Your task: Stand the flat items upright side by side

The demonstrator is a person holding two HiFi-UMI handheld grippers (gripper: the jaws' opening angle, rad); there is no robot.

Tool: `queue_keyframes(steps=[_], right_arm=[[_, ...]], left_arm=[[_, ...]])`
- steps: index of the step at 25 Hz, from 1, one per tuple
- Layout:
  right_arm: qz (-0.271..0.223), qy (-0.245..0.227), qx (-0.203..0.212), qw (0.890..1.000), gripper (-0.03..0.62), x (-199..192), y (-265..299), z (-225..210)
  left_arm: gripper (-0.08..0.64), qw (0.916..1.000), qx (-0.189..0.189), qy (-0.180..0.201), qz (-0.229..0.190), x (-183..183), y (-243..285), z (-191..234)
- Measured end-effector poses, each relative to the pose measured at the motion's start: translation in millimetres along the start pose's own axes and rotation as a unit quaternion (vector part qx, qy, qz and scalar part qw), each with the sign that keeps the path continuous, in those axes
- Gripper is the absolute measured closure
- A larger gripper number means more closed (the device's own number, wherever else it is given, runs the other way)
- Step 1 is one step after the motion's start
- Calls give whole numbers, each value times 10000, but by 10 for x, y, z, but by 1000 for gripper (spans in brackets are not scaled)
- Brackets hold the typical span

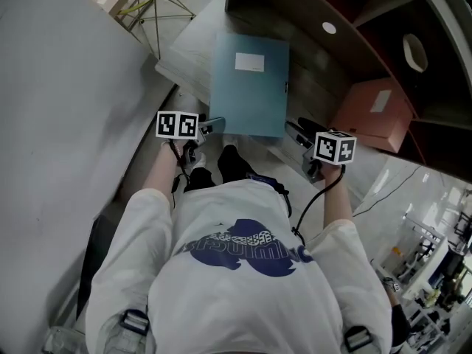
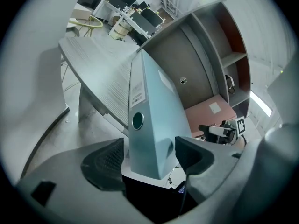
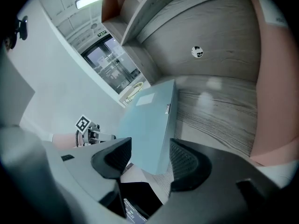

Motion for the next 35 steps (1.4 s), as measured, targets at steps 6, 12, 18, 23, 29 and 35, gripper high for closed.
queue_keyframes(steps=[6,12,18,23,29,35], right_arm=[[235,100,231,9994,332,92,167,-143],[529,71,235,9983,328,88,228,-294],[529,152,304,9980,328,89,236,-358],[558,97,472,9973,328,72,269,-363],[686,172,731,9948,328,-8,374,-320],[848,215,899,9921,328,-171,477,-182]], left_arm=[[219,9991,-315,-246,166,10,75,84],[215,9954,-685,-621,255,-7,122,172],[216,9929,-865,-651,487,30,158,209],[230,9938,-817,-429,615,70,160,173],[235,9942,-761,-382,652,60,59,212],[236,9944,-651,-292,778,6,-168,346]])
Point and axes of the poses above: the fingertips, and each gripper's own axes: y forward along the fingers, z to its left, x out of its top, the point moved 9 cm from there along -y, backward along the fingers, and after that the axes turned 8 degrees about -y, right-handed, at the moved point
